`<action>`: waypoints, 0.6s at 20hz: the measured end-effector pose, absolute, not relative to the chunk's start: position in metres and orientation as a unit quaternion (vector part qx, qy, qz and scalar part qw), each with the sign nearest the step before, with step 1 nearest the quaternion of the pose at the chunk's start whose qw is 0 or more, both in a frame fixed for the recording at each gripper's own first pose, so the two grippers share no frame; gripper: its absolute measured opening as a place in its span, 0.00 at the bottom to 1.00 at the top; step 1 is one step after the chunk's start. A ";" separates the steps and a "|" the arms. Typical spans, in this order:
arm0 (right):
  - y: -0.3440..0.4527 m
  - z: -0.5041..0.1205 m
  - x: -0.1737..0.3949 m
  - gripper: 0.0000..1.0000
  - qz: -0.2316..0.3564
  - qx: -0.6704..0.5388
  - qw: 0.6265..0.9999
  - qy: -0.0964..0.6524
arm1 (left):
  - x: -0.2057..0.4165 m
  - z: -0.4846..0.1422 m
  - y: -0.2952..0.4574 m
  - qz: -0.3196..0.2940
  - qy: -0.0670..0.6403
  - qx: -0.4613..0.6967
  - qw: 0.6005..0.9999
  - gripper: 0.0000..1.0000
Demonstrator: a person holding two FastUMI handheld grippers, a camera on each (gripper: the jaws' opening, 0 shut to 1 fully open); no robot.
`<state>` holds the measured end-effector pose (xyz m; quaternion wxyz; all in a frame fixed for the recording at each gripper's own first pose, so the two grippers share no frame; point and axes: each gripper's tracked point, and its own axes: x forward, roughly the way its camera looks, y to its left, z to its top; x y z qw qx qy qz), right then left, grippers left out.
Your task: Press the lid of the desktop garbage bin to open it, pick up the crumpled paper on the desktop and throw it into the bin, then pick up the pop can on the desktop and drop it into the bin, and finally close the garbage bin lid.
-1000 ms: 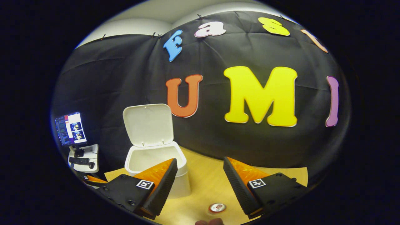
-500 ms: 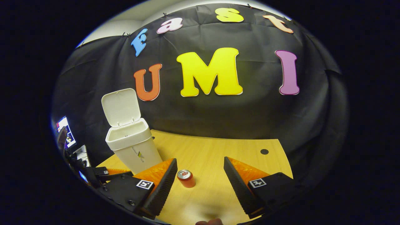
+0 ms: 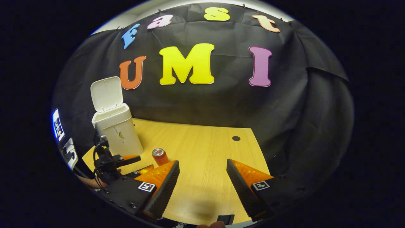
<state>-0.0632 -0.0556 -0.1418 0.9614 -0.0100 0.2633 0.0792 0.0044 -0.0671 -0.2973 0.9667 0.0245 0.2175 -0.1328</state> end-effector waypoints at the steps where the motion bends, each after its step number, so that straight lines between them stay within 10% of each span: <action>1: -0.060 -0.143 -0.068 0.95 0.075 -0.015 0.961 0.265 | 0.011 -0.306 -0.066 -0.129 0.224 0.028 0.966 0.98; 12: -0.085 -0.167 -0.073 0.95 0.048 -0.033 0.952 0.299 | 0.041 -0.365 -0.069 -0.131 0.289 0.028 0.948 0.98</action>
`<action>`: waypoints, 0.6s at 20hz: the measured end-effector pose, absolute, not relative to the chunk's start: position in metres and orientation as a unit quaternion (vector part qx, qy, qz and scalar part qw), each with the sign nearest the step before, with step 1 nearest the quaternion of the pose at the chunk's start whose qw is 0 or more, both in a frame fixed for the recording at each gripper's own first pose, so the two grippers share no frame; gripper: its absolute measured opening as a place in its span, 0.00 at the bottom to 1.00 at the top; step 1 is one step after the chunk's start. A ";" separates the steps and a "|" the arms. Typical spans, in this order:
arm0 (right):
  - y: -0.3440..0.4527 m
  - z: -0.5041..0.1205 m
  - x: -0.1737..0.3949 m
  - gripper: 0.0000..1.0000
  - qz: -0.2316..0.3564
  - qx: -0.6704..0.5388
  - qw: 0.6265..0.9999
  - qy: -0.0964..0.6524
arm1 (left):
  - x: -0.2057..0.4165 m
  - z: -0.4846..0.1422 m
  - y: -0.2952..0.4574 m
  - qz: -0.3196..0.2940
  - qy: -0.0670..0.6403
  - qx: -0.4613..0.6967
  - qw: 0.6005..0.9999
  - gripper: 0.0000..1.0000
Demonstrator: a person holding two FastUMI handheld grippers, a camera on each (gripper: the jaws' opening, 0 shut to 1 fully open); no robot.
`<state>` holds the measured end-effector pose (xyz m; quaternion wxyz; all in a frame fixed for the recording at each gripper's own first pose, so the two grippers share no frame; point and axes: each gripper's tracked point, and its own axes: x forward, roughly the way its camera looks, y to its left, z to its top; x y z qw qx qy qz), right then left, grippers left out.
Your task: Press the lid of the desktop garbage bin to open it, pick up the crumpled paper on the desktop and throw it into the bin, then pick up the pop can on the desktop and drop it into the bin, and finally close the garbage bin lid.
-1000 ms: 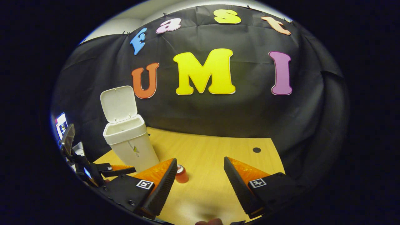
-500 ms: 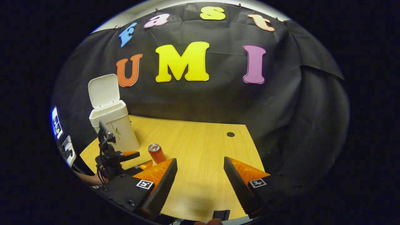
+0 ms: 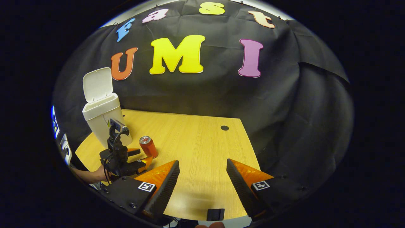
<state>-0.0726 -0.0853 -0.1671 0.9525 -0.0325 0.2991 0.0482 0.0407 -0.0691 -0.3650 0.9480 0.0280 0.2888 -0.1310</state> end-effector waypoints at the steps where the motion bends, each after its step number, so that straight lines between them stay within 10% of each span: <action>1: -0.085 -0.168 -0.071 0.92 0.049 -0.033 0.952 0.301 | 0.042 -0.367 -0.070 -0.133 0.292 0.029 0.947 0.98; 12: -0.084 -0.186 -0.051 0.95 0.050 -0.038 0.941 0.332 | 0.057 -0.386 -0.074 -0.140 0.313 0.053 0.938 0.98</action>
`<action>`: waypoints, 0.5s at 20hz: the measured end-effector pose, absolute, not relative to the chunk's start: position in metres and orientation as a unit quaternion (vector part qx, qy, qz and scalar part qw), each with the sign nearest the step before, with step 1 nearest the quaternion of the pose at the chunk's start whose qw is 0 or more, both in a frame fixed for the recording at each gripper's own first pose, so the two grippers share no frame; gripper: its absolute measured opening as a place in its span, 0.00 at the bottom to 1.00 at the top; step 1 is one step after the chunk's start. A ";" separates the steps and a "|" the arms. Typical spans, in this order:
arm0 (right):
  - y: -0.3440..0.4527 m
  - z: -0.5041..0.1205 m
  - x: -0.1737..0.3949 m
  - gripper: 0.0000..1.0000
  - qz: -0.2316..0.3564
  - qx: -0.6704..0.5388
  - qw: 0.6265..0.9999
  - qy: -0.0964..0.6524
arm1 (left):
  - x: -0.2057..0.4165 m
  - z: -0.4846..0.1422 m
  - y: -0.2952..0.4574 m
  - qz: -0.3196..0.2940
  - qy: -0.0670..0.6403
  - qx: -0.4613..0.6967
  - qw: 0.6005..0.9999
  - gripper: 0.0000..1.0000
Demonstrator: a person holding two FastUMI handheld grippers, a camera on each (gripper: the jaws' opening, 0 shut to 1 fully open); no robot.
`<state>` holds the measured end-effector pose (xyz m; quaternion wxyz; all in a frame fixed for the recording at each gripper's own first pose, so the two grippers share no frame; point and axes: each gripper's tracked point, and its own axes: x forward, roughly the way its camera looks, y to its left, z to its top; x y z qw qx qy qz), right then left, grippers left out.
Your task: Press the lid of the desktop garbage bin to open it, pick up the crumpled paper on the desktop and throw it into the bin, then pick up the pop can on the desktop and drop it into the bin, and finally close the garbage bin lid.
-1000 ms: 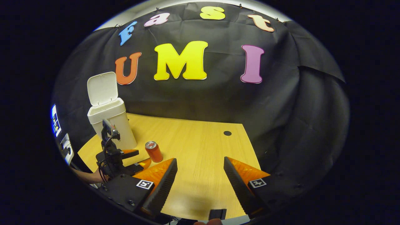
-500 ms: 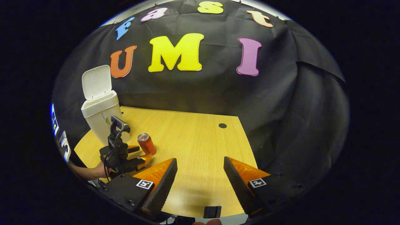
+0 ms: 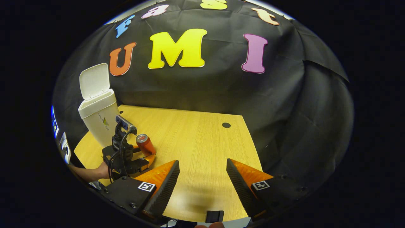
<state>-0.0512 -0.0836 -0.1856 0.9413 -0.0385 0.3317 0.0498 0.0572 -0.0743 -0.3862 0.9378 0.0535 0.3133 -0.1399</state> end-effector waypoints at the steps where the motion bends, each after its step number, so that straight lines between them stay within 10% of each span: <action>1: -0.083 -0.188 -0.054 0.95 0.051 -0.037 0.939 0.338 | 0.060 -0.388 -0.074 -0.138 0.316 0.055 0.937 0.98; 10: -0.072 -0.180 -0.050 0.95 0.060 -0.042 0.942 0.327 | 0.065 -0.359 -0.077 -0.144 0.280 0.043 0.948 0.84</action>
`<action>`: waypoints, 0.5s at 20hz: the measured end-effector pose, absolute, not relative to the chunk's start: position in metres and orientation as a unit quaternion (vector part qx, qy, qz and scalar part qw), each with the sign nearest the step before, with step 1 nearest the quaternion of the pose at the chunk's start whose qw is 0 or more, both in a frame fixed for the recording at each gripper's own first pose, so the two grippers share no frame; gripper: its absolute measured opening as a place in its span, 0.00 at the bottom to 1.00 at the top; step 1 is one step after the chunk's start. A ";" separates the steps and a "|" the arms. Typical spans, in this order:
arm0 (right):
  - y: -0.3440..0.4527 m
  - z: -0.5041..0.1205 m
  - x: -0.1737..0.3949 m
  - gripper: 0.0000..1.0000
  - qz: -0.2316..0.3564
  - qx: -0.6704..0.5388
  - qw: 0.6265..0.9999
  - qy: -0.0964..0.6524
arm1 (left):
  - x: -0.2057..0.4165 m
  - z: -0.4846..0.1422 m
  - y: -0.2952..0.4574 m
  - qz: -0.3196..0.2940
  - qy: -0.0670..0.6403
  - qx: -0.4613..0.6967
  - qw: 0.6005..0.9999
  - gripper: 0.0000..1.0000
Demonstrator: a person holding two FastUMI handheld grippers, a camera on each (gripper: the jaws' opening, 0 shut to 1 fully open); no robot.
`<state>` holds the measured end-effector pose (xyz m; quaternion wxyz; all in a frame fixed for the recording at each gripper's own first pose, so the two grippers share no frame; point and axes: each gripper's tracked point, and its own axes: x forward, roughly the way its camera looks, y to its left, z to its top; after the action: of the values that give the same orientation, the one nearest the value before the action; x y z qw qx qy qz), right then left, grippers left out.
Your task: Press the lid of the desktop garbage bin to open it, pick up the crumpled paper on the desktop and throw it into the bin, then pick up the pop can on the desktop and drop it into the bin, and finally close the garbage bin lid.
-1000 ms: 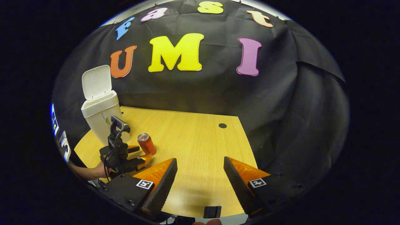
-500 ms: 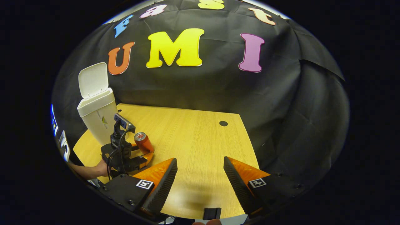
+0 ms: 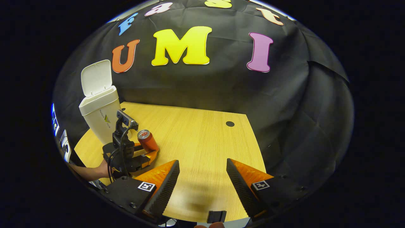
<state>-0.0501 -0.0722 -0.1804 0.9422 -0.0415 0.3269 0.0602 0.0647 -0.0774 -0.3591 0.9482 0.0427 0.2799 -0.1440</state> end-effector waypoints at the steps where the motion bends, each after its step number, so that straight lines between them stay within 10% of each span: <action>1: -0.071 -0.179 -0.049 0.95 0.060 -0.040 0.943 0.324 | 0.068 -0.347 -0.076 -0.144 0.272 0.042 0.951 0.84; 10: -0.043 -0.162 -0.059 0.95 0.085 -0.010 0.954 0.287 | 0.076 -0.195 -0.041 -0.107 0.169 0.037 0.979 0.83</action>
<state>-0.0588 -0.0425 -0.1619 0.9542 -0.0097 0.2866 0.0849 0.0764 -0.0409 -0.1951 0.9791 0.0366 0.1691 -0.1072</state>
